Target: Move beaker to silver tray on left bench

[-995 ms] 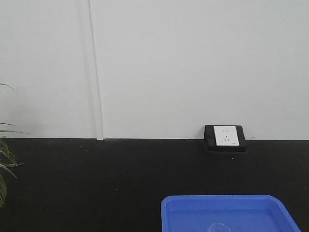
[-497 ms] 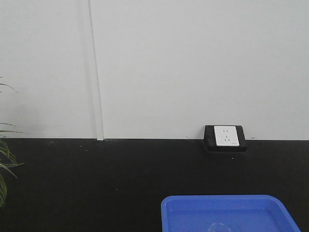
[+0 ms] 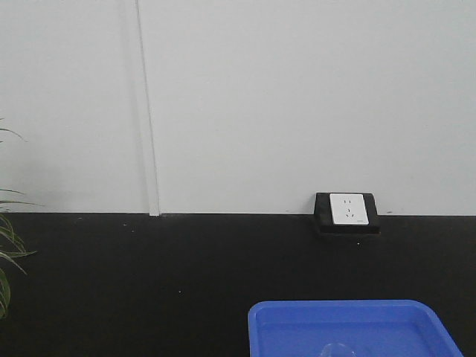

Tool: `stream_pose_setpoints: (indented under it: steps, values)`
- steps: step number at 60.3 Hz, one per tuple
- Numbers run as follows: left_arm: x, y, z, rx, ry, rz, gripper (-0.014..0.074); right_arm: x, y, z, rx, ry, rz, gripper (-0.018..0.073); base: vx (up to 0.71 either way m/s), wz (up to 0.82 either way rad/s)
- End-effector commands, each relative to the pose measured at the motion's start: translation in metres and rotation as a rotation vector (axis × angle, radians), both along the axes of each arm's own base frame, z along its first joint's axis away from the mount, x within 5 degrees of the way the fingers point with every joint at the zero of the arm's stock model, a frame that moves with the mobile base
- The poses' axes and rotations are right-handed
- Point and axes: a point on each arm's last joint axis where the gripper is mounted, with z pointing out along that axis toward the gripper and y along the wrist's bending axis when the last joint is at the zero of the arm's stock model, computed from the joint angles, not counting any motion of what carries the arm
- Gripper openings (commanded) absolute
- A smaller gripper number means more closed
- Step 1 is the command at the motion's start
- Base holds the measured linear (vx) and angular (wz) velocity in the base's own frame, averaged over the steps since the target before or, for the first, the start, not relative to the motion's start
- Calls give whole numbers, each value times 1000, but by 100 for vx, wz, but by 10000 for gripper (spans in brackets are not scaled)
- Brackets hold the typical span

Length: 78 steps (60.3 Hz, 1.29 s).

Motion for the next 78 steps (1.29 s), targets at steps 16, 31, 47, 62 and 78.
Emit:
stream_pose_setpoints:
  steps: [16,31,47,62,78]
  values:
    - [2,-1,0,-5,-64,-9,1,20,0,6,27,-57,10,427,0,0]
    - [2,-1,0,-5,-64,-9,1,30,1,-6,-32,5,42,572,0,0]
    - [2,-1,0,-5,-64,-9,1,43,30,-29,-343,31,454,572,0,0]
    - [2,-1,0,-5,-64,-9,1,65,37,-59,-215,120,548,572,0,0]
    - [2,-1,0,-5,-64,-9,1,101,49,-80,-157,154,629,572,0,0]
